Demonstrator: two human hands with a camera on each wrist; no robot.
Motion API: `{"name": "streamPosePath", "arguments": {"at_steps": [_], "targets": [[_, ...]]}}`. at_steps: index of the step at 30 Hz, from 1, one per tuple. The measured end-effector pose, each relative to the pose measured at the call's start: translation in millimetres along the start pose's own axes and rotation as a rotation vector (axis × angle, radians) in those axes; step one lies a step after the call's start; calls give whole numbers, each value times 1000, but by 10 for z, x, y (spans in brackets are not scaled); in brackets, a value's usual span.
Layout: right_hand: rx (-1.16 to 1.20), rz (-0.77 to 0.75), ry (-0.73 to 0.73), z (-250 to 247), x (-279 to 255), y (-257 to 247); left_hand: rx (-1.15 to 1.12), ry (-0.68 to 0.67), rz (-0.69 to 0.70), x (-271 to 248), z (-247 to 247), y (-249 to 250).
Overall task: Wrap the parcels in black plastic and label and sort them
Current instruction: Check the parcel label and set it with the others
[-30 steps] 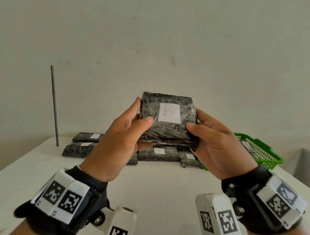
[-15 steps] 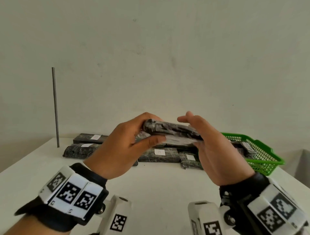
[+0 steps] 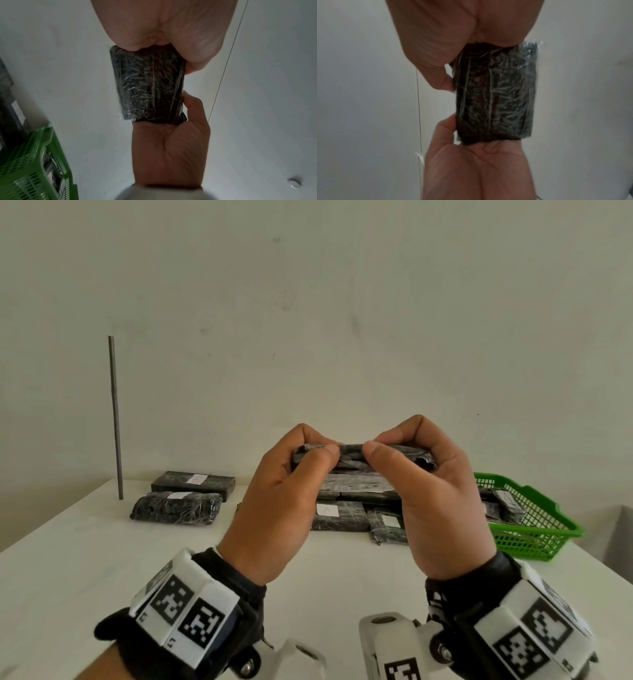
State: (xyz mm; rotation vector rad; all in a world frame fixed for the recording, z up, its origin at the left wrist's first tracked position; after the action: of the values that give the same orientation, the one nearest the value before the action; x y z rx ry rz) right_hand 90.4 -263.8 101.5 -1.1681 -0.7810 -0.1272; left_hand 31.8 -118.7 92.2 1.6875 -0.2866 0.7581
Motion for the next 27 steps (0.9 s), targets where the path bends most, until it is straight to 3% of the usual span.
{"name": "streamPosePath", "arguments": {"at_steps": [7, 16, 20, 27], "targets": [[73, 14, -36, -36, -6, 39, -49, -68, 4, 19, -50, 55], [9, 43, -92, -163, 62, 7, -147, -53, -34, 68, -70, 47], [116, 72, -132, -144, 58, 8, -139, -65, -19, 78, -96, 81], [-19, 32, -73, -127, 54, 41, -20, -96, -16, 54, -88, 126]]}}
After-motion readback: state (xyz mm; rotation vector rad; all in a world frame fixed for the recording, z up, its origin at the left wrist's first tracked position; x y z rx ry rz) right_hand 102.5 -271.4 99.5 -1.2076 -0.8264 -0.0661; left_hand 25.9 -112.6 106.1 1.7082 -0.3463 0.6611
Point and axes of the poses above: each hand's wrist, its own x-axis towards the middle knuckle, its own z-axis out of the palm, y = z × x, the point moved 2 cm from there along x, towards the middle knuckle, and after that the axes turned 4 degrees about x, right-handed, at the moved point
